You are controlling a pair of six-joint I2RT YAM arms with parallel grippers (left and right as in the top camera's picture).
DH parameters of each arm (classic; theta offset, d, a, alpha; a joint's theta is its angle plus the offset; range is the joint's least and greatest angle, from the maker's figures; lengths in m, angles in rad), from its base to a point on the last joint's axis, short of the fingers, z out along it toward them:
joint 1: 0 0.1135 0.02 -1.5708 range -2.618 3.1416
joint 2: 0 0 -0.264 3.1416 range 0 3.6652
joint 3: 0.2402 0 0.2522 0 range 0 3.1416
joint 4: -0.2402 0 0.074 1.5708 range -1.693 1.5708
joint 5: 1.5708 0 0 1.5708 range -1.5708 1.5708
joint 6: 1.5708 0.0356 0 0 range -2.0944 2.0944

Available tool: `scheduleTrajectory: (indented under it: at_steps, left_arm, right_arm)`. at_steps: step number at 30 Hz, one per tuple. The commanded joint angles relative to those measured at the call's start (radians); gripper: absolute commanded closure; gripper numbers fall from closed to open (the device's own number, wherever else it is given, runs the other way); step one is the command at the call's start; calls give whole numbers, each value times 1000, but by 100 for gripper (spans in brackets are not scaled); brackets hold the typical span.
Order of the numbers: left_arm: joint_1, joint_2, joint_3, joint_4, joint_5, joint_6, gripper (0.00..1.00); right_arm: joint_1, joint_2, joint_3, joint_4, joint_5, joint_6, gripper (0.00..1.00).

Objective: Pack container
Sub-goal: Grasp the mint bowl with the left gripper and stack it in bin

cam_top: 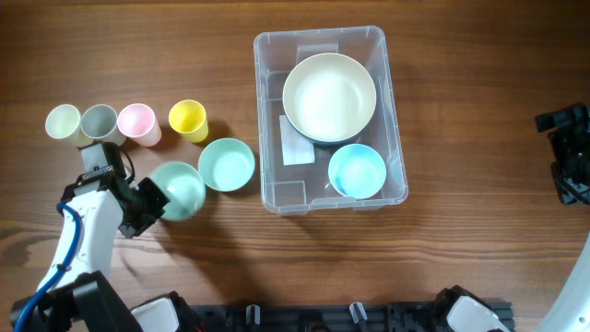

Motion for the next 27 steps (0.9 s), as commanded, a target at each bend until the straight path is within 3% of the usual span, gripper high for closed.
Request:
scheduleTrajectory:
  at_steps: [1, 7, 11, 16, 20, 24, 27]
  left_arm:
    - [47, -21, 18, -50, -33, 7, 96]
    - [53, -216, 353, -396, 48, 36, 96]
    - [-167, -266, 585, -476, 171, 50, 96]
    - [-597, -174, 668, -328, 152, -31, 96]
    - [-880, 62, 668, -188, 152, -55, 96]
    - [-1031, 280, 668, -25, 152, -59, 96]
    - [-1062, 374, 668, 17, 124, -119, 96]
  right_arm:
    - [-3, 3, 3, 1, -9, 7, 0]
    - [-3, 3, 3, 1, -9, 7, 0]
    - [-3, 3, 3, 1, -9, 7, 0]
    - [-3, 3, 3, 1, -9, 7, 0]
    - [-3, 3, 3, 5, -9, 7, 0]
    - [-3, 3, 3, 6, -9, 7, 0]
    - [-3, 3, 3, 8, -9, 7, 0]
